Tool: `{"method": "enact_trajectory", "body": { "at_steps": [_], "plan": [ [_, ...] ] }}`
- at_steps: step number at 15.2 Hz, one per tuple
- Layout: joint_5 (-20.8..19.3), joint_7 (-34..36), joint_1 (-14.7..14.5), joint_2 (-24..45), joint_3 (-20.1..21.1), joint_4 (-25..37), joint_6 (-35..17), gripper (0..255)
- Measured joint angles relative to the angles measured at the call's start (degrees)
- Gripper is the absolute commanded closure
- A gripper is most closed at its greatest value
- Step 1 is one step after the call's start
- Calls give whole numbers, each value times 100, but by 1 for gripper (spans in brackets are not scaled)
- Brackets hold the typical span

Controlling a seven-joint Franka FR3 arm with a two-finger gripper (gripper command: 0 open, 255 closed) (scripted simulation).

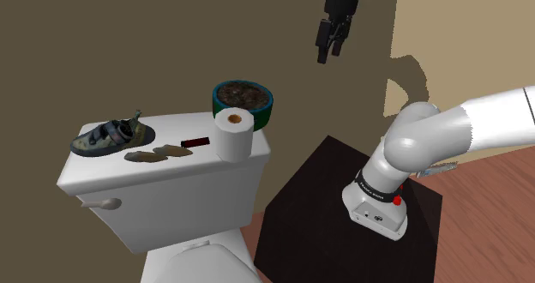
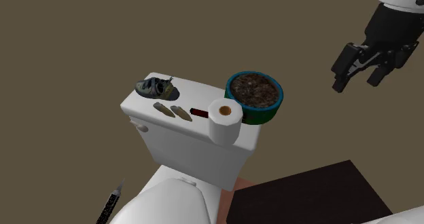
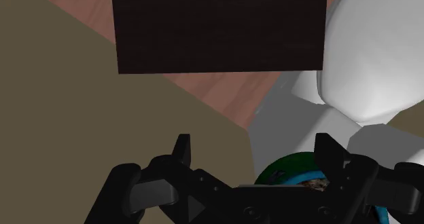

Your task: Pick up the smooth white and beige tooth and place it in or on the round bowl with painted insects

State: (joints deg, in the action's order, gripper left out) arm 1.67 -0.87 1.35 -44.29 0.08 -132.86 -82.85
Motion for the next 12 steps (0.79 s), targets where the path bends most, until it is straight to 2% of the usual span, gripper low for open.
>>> {"method": "enact_trajectory", "body": {
  "at_steps": [3, 12],
  "plan": [
    [75, 14, -67, 104, 77, -71, -219, 0],
    [512, 31, -522, 1033, 621, -309, -1765, 0]
  ]
}}
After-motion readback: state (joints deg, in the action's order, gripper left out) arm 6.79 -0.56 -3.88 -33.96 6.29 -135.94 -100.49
